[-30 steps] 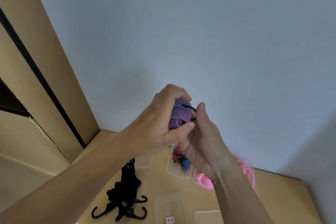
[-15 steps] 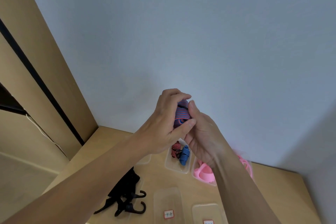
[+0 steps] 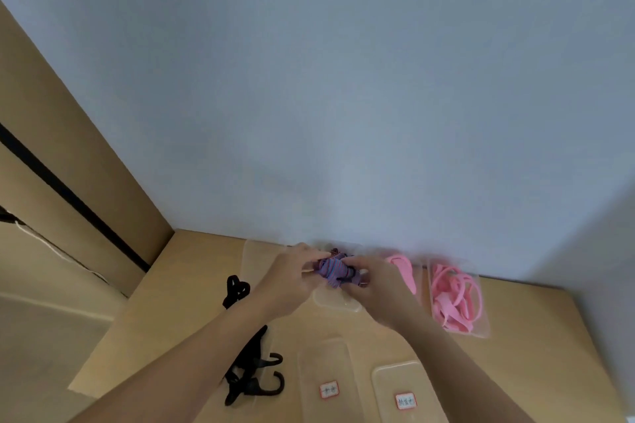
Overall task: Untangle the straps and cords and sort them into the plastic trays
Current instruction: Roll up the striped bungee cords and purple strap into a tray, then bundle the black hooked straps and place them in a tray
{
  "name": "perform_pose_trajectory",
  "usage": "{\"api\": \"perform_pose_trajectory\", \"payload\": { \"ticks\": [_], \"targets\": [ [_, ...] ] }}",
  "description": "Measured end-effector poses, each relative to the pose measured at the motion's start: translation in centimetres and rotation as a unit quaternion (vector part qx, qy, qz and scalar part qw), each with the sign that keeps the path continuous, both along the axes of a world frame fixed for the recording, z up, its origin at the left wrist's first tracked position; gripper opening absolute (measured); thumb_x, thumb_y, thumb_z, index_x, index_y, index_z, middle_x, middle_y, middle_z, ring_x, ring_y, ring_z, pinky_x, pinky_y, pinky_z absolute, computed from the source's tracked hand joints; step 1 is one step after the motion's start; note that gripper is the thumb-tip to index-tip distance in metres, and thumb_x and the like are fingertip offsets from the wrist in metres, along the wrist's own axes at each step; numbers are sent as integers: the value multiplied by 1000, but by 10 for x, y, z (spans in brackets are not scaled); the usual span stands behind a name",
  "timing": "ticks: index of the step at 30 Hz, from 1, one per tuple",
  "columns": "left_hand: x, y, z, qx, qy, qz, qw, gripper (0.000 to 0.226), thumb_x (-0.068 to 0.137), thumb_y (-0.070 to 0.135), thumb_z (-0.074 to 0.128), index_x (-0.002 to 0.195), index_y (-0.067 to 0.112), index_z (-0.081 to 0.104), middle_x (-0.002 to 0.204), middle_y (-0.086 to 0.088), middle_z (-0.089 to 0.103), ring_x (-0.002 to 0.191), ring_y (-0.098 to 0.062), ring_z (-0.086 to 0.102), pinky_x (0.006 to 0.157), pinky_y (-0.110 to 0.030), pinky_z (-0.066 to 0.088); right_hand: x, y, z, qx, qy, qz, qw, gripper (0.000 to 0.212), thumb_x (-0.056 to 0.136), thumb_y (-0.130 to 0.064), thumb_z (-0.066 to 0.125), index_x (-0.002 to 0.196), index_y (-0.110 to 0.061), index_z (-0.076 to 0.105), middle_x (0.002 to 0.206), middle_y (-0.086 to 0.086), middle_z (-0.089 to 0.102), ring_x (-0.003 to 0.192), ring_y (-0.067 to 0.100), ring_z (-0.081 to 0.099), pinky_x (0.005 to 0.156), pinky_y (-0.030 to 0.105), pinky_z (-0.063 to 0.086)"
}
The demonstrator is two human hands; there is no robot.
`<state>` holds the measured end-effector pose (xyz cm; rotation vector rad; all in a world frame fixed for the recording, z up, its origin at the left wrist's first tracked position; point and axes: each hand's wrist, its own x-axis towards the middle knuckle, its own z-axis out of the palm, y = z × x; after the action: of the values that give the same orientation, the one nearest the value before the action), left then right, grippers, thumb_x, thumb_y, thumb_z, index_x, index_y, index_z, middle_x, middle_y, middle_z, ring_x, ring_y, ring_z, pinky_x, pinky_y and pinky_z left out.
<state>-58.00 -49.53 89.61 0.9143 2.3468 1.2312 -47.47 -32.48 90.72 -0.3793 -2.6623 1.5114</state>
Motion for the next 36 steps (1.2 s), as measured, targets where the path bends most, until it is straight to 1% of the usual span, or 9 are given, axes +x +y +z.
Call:
{"api": "perform_pose_trajectory", "payload": {
  "ticks": [4, 8, 10, 14, 18, 24, 29, 32, 36],
  "targets": [
    [-20, 9, -46, -103, 1, -35, 994, 42, 84, 6, 69, 124, 19, 72, 109, 0, 74, 93, -9, 69, 92, -35, 55, -14, 6, -54, 102, -61, 4, 993, 39, 85, -17, 71, 122, -28, 69, 115, -6, 66, 93, 7, 55, 73, 7, 36],
    [-32, 23, -76, -173, 26, -70, 982, 34, 90, 8, 66, 123, 13, 70, 109, -7, 73, 96, -21, 67, 85, -32, 49, -27, 8, -86, 158, -90, -3, 983, 41, 90, -18, 66, 130, -24, 61, 121, -4, 64, 104, 16, 58, 69, 17, 29],
    [-37, 27, -94, -198, 41, -83, 976, 31, 92, 12, 66, 123, 15, 68, 109, -7, 72, 98, -24, 66, 80, -33, 45, -32, 7, -99, 181, -115, -6, 977, 39, 90, -20, 65, 128, -24, 60, 118, -4, 67, 105, 20, 61, 72, 27, 36],
    [-41, 29, -117, -248, 73, -100, 961, 35, 98, 22, 63, 132, 19, 62, 121, -4, 67, 112, -24, 60, 87, -33, 43, -40, 6, -123, 226, -158, 2, 961, 30, 88, -21, 65, 118, -19, 62, 108, 1, 68, 97, 26, 61, 79, 42, 50],
    [-45, 31, -129, -308, 99, -117, 939, 34, 98, 25, 61, 131, 19, 63, 123, -5, 65, 116, -25, 58, 93, -36, 48, -49, 4, -135, 300, -174, 26, 937, 15, 88, -16, 63, 102, -13, 67, 96, 5, 67, 89, 29, 61, 74, 42, 49],
    [-48, 42, -132, -360, 118, -115, 918, 28, 94, 18, 62, 122, 18, 68, 119, -6, 68, 108, -29, 64, 88, -35, 52, -55, -2, -142, 317, -190, 28, 929, 14, 81, 2, 56, 87, -10, 60, 89, 9, 63, 81, 29, 54, 62, 38, 36],
    [-43, 41, -120, -354, 144, -129, 915, 22, 93, 17, 62, 114, 14, 68, 113, -9, 65, 105, -29, 61, 80, -37, 50, -58, -6, -132, 306, -195, 44, 931, 28, 82, 6, 50, 102, -9, 61, 105, 8, 55, 91, 28, 55, 67, 34, 37],
    [-44, 23, -112, -309, 168, -136, 926, 30, 90, 18, 64, 120, 17, 62, 120, -3, 62, 114, -27, 55, 92, -40, 48, -57, -10, -127, 317, -158, 28, 935, 26, 79, 0, 54, 101, -11, 62, 107, 7, 52, 90, 29, 56, 71, 39, 49],
    [-38, -13, -89, -267, 172, -99, 943, 51, 94, 21, 59, 143, 16, 49, 140, -3, 54, 129, -27, 48, 104, -40, 42, -56, -29, -126, 360, -67, 33, 930, 15, 79, -7, 59, 91, -10, 66, 99, 8, 62, 86, 27, 56, 72, 37, 48]
  ]
}}
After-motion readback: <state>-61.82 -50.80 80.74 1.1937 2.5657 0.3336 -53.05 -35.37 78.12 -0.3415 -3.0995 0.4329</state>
